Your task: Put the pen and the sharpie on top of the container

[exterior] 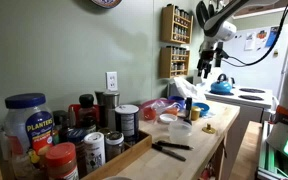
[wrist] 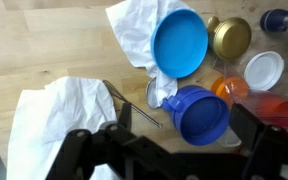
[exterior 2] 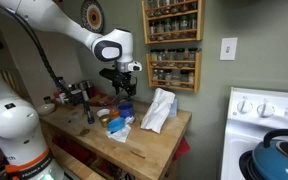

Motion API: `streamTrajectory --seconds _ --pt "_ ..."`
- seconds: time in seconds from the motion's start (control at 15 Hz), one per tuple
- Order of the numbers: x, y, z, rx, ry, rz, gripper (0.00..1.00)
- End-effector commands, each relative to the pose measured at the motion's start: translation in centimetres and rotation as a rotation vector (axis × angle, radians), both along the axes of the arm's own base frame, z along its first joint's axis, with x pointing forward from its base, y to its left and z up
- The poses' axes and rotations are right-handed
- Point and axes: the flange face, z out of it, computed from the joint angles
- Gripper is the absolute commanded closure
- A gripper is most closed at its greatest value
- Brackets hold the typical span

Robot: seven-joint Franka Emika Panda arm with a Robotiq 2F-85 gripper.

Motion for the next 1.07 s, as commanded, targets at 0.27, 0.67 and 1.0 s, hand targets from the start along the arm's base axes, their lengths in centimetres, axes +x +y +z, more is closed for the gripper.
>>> streamTrajectory --seconds 0.27,0.67,1.0 --pt "0.6 1.9 -0.2 0.004 0.006 0.036 0.0" --pt "2.1 16.5 -0.3 -0.015 0.014 0.269 0.0" --pt "0.8 29.1 -2.0 -0.013 0.058 0.518 0.0"
